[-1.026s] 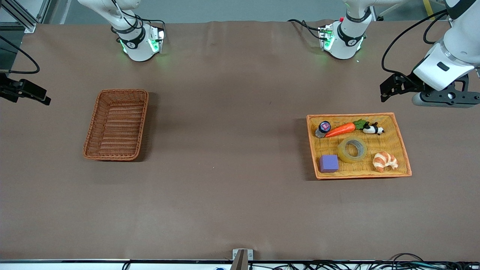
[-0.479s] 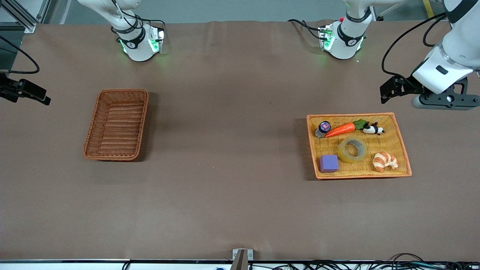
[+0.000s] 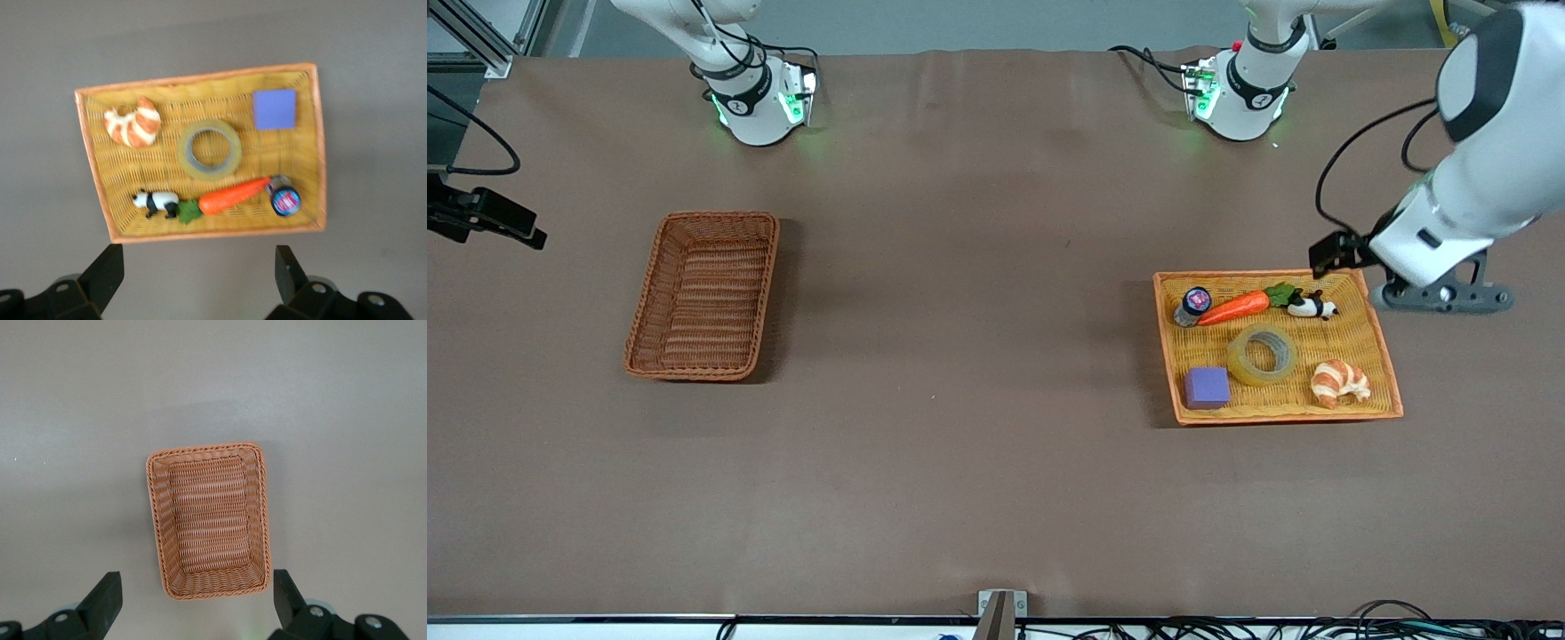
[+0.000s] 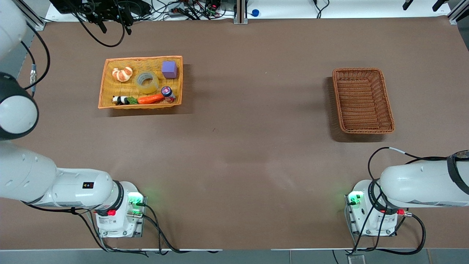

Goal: Move tape to another basket
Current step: 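Lower the left gripper into the tape roll and close on it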

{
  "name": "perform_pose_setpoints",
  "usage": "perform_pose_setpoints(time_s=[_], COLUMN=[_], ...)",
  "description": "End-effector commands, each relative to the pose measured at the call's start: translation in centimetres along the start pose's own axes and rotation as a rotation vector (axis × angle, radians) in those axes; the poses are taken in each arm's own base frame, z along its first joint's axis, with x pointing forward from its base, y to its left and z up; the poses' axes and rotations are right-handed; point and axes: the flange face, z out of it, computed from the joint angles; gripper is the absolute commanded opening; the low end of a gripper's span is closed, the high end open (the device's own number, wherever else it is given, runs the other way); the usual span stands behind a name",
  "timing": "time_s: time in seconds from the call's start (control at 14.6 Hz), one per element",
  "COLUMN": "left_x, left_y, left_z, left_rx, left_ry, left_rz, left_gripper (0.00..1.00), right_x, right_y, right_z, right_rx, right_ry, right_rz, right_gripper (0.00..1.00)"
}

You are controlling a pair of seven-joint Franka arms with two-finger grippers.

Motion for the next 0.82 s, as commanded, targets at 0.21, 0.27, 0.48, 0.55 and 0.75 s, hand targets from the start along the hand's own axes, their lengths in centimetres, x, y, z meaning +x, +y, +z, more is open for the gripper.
perform_pose_setpoints(time_s=[0.21, 0.27, 0.48, 0.55, 0.75], left_x=[3.7, 4.1, 3.0, 2.4, 1.6], left_y=[-0.9, -1.3, -3.8, -3.5, -4.7], left_z=[6.2, 8.0, 14.1, 16.6, 23.3], left_rx=[0.014, 0.008, 0.001, -0.005, -0.027], left_ry=[-0.001, -0.010, -0.031, -0.008, 0.030], left_rz=[-0.008, -0.017, -0.053, -0.049, -0.074], left_gripper=[1.00, 1.00, 1.00, 1.00, 1.00], right_x=[-0.3, -0.3, -0.3, -0.3, -0.3], right_y=[0.3, 0.3, 0.3, 0.3, 0.3], right_z=[-0.1, -0.1, -0.1, -0.1, -0.1], right_rx=[0.020, 0.020, 0.020, 0.020, 0.020], right_ry=[0.001, 0.001, 0.001, 0.001, 0.001], right_rz=[-0.007, -0.007, -0.007, -0.007, -0.007], right_gripper=[1.00, 1.00, 1.00, 1.00, 1.00])
